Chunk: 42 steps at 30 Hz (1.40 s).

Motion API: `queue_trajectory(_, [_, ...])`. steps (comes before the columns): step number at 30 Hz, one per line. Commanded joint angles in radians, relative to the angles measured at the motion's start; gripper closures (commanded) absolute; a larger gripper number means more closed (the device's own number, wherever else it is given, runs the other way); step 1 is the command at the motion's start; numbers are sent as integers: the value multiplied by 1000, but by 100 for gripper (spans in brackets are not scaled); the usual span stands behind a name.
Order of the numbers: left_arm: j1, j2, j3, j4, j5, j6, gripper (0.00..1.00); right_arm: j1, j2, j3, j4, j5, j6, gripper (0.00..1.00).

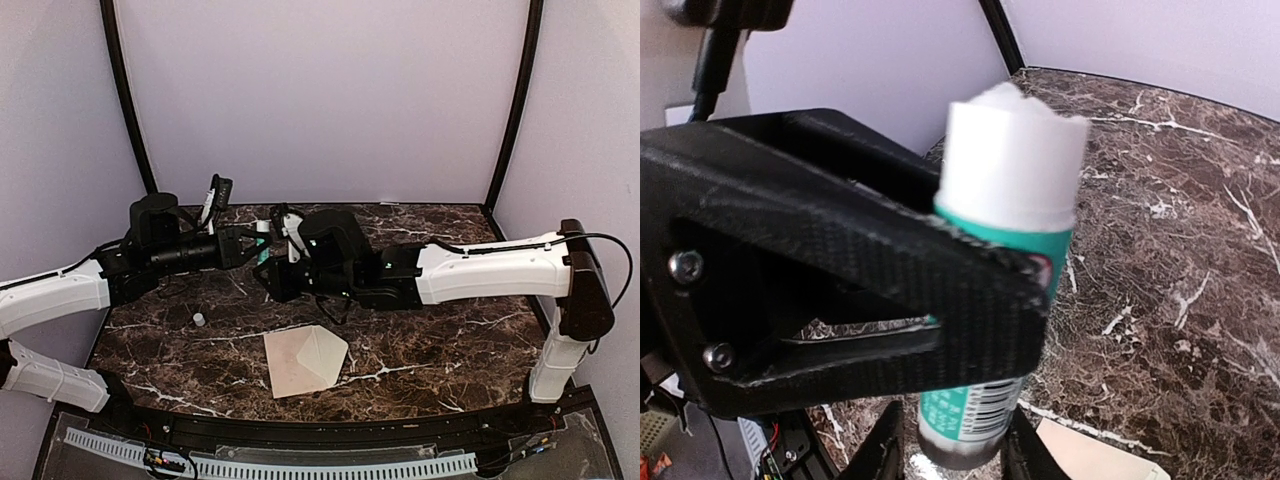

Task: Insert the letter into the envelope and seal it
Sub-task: Unscrew the solid glue.

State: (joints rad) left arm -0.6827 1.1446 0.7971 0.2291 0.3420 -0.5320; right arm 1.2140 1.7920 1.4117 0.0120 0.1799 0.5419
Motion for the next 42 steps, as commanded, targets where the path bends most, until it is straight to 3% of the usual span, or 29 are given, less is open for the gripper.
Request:
queue_trajectory(1, [4,-2,8,15,22,-4,100,7,8,31,19,14,-9,74])
queue_trajectory(9, [3,0,7,24,43,-7,100,3,7,38,24,37,-16,80])
queue_trajectory(15, [3,-8,1,58,90,-6,100,-8,-22,-4,80,20,0,96])
queue_trajectory(20, [4,-2,6,109,187,1,100,-40,-108,-130,267,-135,11,100])
queue_trajectory(28, [3,14,11,267,506,-12,100,-101,-231,-325,633,-520,48,100])
queue_trajectory(37, [-22,25,16,386,700,-44,100,-110,-256,-340,697,-760,54,100])
queue_trajectory(42, [-30,22,17,385,710,-38,100,-110,-281,-369,695,-745,58,97])
